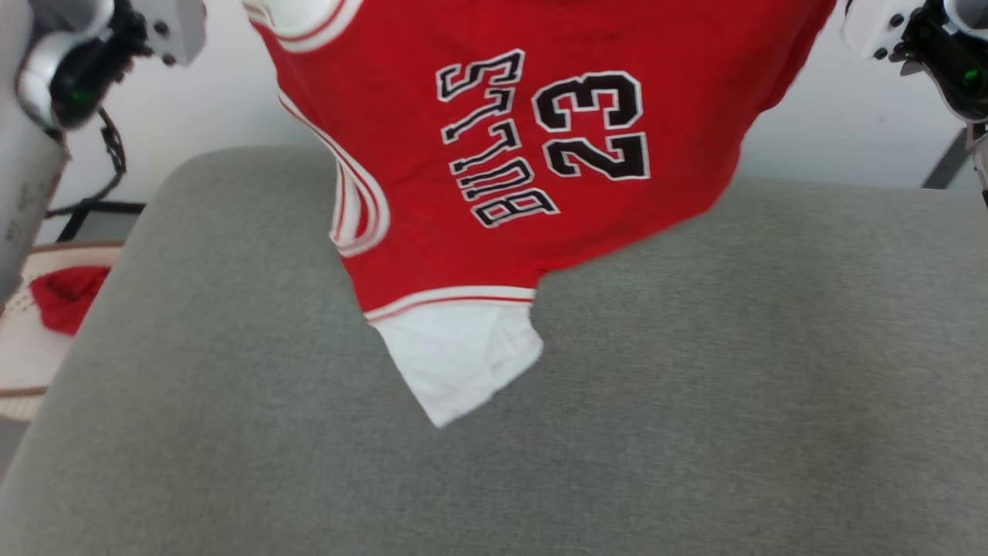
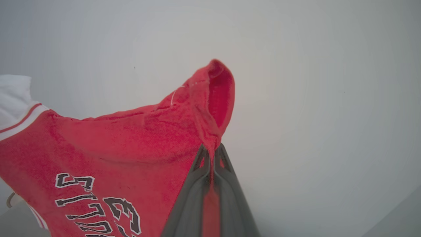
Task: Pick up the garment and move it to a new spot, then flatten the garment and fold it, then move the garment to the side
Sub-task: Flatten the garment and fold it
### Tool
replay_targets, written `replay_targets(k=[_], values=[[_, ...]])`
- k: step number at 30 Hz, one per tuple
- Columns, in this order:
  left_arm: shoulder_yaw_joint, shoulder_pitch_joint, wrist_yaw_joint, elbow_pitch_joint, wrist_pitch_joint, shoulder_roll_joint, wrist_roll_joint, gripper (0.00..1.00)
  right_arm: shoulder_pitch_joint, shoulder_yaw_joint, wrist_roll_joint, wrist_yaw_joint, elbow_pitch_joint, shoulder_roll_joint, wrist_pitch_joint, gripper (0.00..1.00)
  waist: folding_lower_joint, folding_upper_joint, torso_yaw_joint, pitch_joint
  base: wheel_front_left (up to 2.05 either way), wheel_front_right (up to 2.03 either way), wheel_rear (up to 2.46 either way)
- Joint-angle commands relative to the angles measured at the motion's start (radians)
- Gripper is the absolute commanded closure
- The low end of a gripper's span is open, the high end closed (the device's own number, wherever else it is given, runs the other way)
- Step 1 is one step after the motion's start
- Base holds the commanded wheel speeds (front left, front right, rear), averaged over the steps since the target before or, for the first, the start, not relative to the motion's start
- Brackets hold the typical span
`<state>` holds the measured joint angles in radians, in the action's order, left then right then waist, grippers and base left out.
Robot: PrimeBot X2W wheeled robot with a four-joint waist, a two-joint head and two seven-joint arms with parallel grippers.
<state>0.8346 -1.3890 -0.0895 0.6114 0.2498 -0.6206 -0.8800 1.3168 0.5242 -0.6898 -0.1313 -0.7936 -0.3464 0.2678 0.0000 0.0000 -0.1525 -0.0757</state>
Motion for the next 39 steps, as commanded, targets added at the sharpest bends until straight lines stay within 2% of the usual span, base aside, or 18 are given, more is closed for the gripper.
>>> replay_targets(k=[1,7,13,18,23,28,34,39], values=[[0.001,-0.019,-0.006,0.024,-0.008,0.006,0.006,1.00,0.006,0.003,-0.009,0.001,-0.007,0.002,-0.003,1.00,0.0000,0.0000,0.044,0.031,0.00,0.00,0.00],[0.006,-0.076,-0.024,0.088,-0.035,0.022,0.015,1.00,0.019,-0.013,-0.031,0.001,-0.009,-0.006,-0.018,1.00,0.0000,0.0000,0.071,0.011,0.00,0.00,0.00],[0.004,-0.148,-0.029,0.126,-0.091,0.019,0.045,1.00,0.059,-0.055,-0.007,0.001,-0.011,-0.006,-0.056,1.00,0.0000,0.0000,0.097,-0.067,0.00,0.00,0.00],[0.003,-0.257,-0.006,0.173,-0.200,0.007,0.124,1.00,0.129,-0.094,0.081,0.001,-0.035,0.027,-0.148,1.00,0.0000,0.0000,0.132,-0.191,0.00,0.00,0.00],[0.003,-0.412,0.013,0.233,-0.318,0.018,0.204,1.00,0.233,-0.138,0.202,0.001,-0.090,0.072,-0.305,1.00,0.0000,0.0000,0.178,-0.332,0.00,0.00,0.00],[0.000,-0.591,-0.002,0.279,-0.396,0.026,0.257,1.00,0.355,-0.198,0.326,0.001,-0.154,0.115,-0.446,1.00,0.0000,0.0000,0.206,-0.485,0.00,0.00,0.00],[0.009,-0.763,-0.025,0.294,-0.483,0.047,0.309,1.00,0.450,-0.270,0.453,0.001,-0.176,0.118,-0.514,1.00,0.0000,0.0000,0.195,-0.672,0.00,0.00,0.00],[-0.005,-0.780,-0.032,0.276,-0.513,0.071,0.334,1.00,0.455,-0.343,0.538,0.001,-0.173,0.133,-0.532,1.00,0.0000,0.0000,0.173,-0.777,0.00,0.00,0.00]])
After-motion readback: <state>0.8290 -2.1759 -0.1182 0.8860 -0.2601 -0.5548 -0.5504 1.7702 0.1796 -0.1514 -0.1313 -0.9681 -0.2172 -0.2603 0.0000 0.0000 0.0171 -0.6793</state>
